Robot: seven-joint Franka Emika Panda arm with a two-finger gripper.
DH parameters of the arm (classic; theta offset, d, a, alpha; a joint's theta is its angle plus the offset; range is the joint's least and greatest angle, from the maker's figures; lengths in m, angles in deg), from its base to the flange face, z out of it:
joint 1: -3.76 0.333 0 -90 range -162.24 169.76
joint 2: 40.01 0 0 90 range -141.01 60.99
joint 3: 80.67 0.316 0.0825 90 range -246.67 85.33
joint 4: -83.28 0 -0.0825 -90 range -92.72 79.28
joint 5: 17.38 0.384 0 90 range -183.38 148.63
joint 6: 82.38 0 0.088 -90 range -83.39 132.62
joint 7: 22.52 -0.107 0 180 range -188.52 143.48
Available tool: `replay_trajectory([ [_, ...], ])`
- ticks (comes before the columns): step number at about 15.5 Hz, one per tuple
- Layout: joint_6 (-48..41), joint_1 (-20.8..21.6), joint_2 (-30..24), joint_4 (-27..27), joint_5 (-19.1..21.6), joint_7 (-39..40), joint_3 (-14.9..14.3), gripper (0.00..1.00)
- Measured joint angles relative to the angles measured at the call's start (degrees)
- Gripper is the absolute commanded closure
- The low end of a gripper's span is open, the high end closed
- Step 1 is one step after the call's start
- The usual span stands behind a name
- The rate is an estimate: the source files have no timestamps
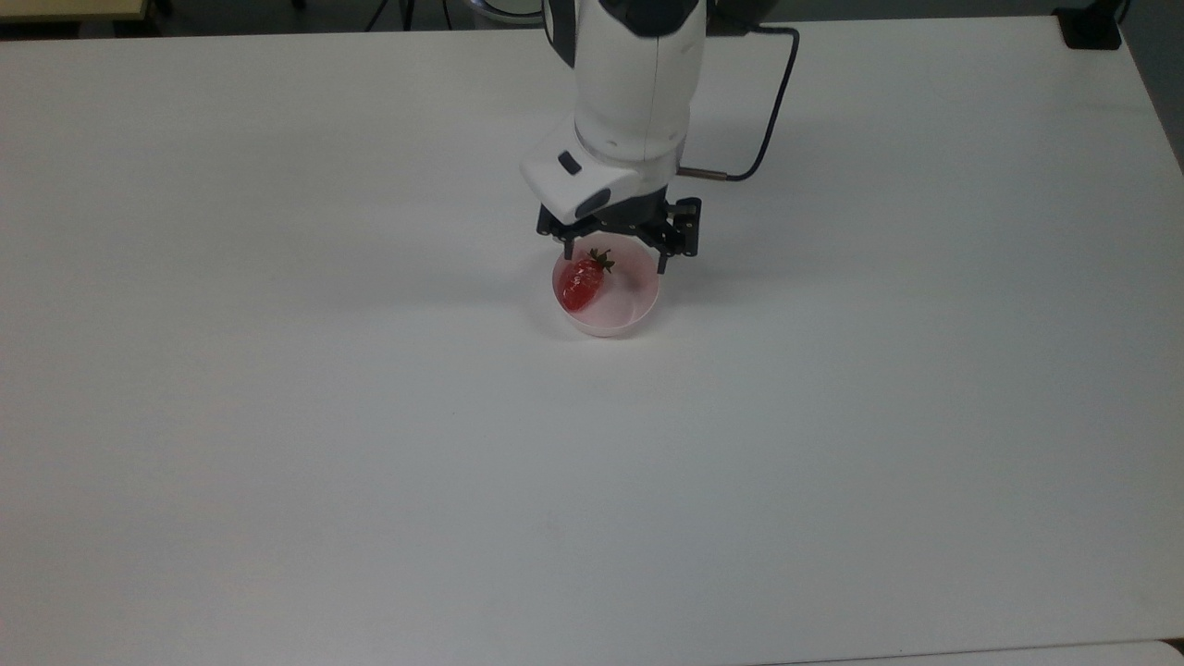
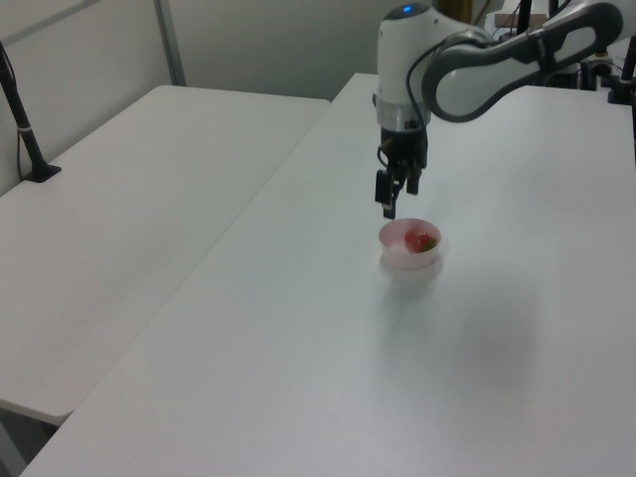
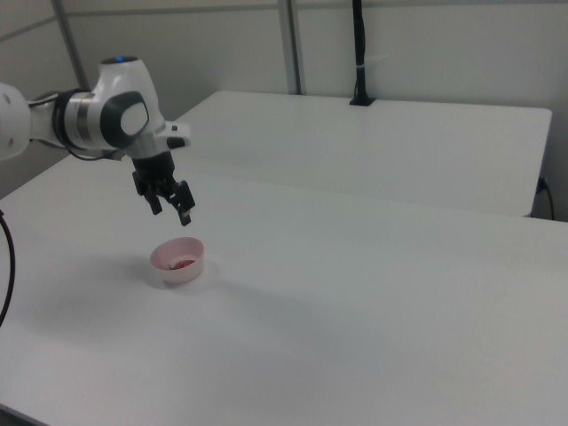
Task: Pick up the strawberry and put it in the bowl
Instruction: 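Lower the strawberry into the bowl and open the gripper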
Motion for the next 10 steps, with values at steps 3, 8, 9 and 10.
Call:
replay_trajectory([
  [3, -4.7, -2.6, -5.7, 1.7, -2.4, 0.2, -0.4, 0.00],
  [8, -12.7, -10.3, -13.8, 3.1, -2.5, 6.8, -0.2, 0.00],
  [9, -13.6, -11.3, -14.2, 3.5, -2.5, 7.5, -0.1, 0.00],
  [10, -14.3, -12.0, -14.3, 3.8, -2.5, 7.9, 0.0, 0.00],
])
